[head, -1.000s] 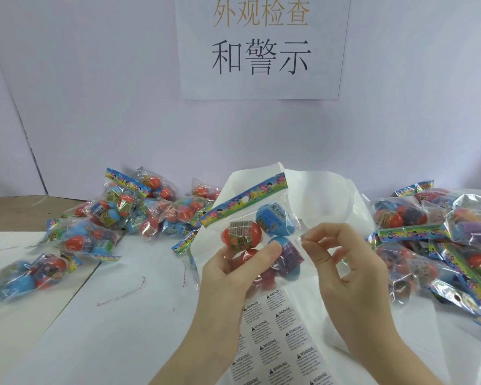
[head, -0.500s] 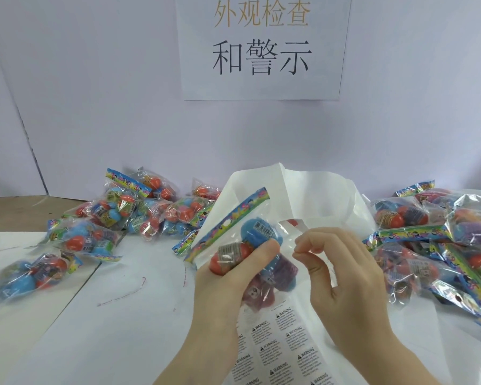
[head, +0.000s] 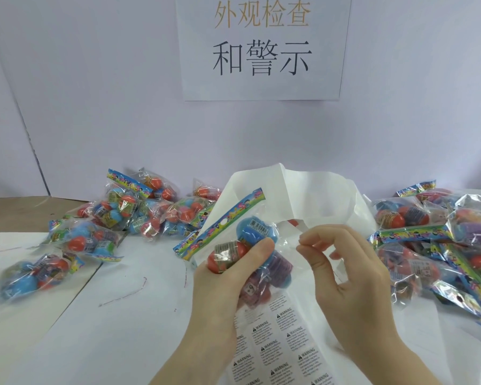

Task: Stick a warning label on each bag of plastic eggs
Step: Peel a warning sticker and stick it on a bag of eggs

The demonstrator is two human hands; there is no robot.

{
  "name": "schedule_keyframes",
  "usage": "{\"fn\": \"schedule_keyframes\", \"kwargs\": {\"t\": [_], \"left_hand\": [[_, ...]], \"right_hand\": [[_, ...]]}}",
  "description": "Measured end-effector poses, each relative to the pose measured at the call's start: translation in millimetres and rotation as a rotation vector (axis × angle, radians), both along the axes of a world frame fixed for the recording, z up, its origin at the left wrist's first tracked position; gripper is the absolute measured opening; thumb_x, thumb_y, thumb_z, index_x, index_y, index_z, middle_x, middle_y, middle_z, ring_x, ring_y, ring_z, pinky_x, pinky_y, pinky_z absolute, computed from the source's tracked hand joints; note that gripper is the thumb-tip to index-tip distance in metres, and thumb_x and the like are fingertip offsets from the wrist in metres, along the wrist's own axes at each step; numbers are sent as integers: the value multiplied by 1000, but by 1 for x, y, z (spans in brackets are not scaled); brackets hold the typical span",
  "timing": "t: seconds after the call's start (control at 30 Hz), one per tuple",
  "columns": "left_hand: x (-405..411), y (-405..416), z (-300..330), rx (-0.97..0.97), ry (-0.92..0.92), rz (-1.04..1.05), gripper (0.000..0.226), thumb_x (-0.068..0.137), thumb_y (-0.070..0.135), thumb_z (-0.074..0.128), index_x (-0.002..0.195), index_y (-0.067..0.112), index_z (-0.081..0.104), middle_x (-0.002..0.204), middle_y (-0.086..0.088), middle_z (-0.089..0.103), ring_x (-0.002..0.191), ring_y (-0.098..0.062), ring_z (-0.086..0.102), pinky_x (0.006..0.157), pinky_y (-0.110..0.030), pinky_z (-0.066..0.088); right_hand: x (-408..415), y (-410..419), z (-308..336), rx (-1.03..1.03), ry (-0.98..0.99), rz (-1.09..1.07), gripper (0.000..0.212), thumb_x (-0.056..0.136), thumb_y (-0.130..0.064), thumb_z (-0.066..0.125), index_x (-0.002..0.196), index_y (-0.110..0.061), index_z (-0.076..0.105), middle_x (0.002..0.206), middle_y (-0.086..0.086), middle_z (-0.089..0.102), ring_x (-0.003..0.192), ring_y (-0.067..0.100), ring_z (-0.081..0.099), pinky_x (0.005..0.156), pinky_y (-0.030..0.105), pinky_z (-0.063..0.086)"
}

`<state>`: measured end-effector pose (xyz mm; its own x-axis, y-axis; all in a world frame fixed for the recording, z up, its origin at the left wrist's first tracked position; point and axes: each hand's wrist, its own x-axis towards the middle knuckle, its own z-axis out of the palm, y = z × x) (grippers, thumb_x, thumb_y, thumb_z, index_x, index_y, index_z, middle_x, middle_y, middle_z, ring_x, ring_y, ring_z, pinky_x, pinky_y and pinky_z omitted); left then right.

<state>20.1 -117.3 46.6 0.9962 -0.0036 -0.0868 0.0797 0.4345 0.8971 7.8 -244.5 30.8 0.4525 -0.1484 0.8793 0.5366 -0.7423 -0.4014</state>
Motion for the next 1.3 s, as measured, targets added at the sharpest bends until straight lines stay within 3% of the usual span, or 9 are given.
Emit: {"fn": "schedule_keyframes", "kwargs": {"t": [0.17, 0.3, 0.43, 0.67, 0.9, 1.0, 1.07, 1.17, 1.3], "left_hand": [[-2, 1, 2, 37, -56, -23, 37, 30, 32, 79, 62, 15, 75, 60, -9, 65, 43, -15, 53, 37, -20, 42], [-3, 0, 3, 61, -73, -47, 33, 31, 32, 79, 61, 17, 75, 59, -8, 66, 45, -15, 56, 37, -21, 42], [-4, 0, 3, 37, -90, -61, 34, 35, 31, 79, 65, 15, 75, 61, -9, 67, 46, -16, 57, 36, -21, 41], [-4, 4, 5, 29, -131, -145, 34, 38, 28, 77, 65, 9, 74, 60, -10, 65, 43, -14, 56, 36, -19, 39], [-4, 5, 3, 99, -215, -116, 29, 37, 29, 80, 61, 14, 74, 59, -7, 66, 49, -15, 60, 40, -22, 43], [-4, 4, 2, 123, -262, -154, 28, 39, 12, 91, 62, 17, 74, 59, -4, 67, 49, -12, 60, 42, -20, 44], [-3, 4, 0, 107, -282, -164, 19, 48, 14, 80, 64, 20, 74, 62, -2, 69, 53, -12, 62, 47, -21, 48], [-2, 2, -2, 86, -285, -225, 34, 42, 17, 85, 74, 13, 74, 71, -9, 69, 57, -15, 60, 52, -22, 50], [0, 2, -4, 106, -240, -246, 36, 48, 28, 90, 77, 12, 77, 81, -11, 73, 65, -17, 68, 61, -20, 53]], "right_hand": [[-5, 3, 7, 321, 215, 170, 15, 80, -18, 62, 78, -32, 59, 83, -18, 64, 76, -1, 55, 67, 8, 39], [-7, -2, 14, 623, 387, 358, 2, 80, -32, 72, 79, -32, 71, 81, -15, 69, 69, 1, 57, 63, 11, 42], [-8, -1, 19, 649, 561, 504, 27, 62, -43, 83, 83, -29, 74, 81, -6, 73, 68, 4, 61, 64, 15, 46], [-9, -6, 23, 699, 775, 666, 34, 42, -32, 84, 70, -15, 78, 60, 2, 66, 54, 8, 51, 51, 15, 40], [-10, -4, 24, 736, 721, 601, 30, 41, -39, 73, 60, -16, 76, 50, -1, 62, 46, 3, 47, 46, 11, 36], [-9, -4, 23, 762, 699, 567, 27, 40, -38, 73, 55, -16, 74, 49, 0, 61, 46, 4, 48, 46, 11, 36], [-8, -6, 22, 794, 680, 536, 28, 39, -38, 73, 54, -14, 73, 51, 3, 62, 52, 12, 49, 50, 17, 37], [-6, -9, 20, 854, 654, 496, 29, 37, -35, 73, 53, -11, 72, 55, 8, 63, 59, 21, 48, 56, 26, 36], [-6, -10, 22, 947, 596, 502, 12, 44, -26, 69, 46, -14, 70, 45, -3, 57, 43, 5, 44, 46, 12, 36]]}}
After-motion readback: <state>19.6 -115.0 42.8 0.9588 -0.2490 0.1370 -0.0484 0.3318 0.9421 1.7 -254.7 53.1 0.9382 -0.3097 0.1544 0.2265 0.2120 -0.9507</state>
